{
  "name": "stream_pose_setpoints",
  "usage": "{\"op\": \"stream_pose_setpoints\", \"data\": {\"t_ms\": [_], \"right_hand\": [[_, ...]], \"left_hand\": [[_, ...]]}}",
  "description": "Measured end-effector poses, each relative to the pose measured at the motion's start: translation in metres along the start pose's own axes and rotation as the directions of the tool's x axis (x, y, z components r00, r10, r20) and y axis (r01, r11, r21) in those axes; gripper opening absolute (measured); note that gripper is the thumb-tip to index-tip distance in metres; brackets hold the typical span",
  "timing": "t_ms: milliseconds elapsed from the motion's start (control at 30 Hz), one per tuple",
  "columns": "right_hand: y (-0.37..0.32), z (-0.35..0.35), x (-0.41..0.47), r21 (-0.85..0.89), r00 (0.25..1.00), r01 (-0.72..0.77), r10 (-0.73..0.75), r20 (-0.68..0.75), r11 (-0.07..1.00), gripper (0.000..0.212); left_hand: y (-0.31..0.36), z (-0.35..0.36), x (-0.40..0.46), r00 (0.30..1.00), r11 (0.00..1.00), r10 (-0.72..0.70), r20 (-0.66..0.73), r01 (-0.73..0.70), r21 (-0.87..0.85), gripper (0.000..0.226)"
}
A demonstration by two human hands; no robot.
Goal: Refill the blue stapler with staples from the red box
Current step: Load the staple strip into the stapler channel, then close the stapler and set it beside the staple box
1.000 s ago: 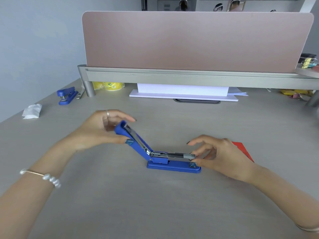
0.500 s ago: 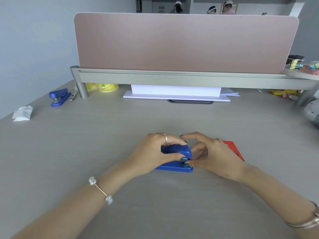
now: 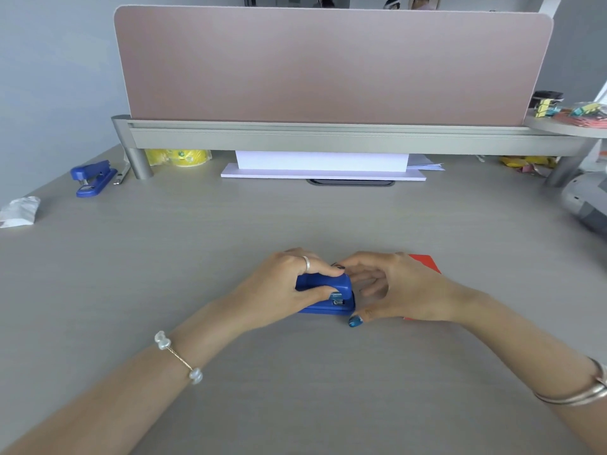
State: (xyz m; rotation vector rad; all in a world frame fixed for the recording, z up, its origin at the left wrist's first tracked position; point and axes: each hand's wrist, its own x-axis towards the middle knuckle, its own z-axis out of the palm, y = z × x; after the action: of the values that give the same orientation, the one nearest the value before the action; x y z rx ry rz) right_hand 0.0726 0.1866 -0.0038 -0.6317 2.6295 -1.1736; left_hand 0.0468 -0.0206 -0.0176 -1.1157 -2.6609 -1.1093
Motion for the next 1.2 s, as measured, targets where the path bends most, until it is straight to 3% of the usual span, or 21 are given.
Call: {"op": "stream_pose_setpoints", "data": {"t_ms": [100,267,500,767,867,1200], "right_hand": [[-0.001,-0.005,-0.004,-0.082,1.000,-0.015,0.013,-0.023,0.997,0.071],[0.008,-0.017,-0.036,-0.320,0.992,0.018,-0.058,-0.116,0.947,0.068],[0.044,-0.020,-0.068,-0.467,0.973,0.019,-0.124,-0.196,0.884,0.062],[0.068,-0.027,-0.037,-0.485,0.972,0.037,-0.144,-0.185,0.874,0.061],[0.076,-0.036,-0.004,-0.467,0.965,0.068,-0.177,-0.194,0.881,0.060],[0.114,-0.077,0.126,-0.456,0.973,-0.013,-0.093,-0.210,0.890,0.050]], "left_hand": [[0.000,0.001,-0.002,1.000,1.000,-0.004,-0.004,0.004,0.013,0.029],[-0.008,0.000,-0.011,0.997,0.993,0.057,-0.042,-0.052,0.109,0.038],[-0.024,-0.002,-0.030,0.985,0.998,0.053,-0.165,-0.048,0.036,0.035],[-0.048,-0.008,0.006,0.979,0.999,-0.001,-0.202,0.008,0.033,0.037],[-0.067,-0.011,0.035,0.973,0.998,-0.015,-0.231,0.027,0.051,0.038],[-0.119,-0.017,0.136,0.961,0.989,-0.063,-0.269,0.096,0.112,0.035]]}}
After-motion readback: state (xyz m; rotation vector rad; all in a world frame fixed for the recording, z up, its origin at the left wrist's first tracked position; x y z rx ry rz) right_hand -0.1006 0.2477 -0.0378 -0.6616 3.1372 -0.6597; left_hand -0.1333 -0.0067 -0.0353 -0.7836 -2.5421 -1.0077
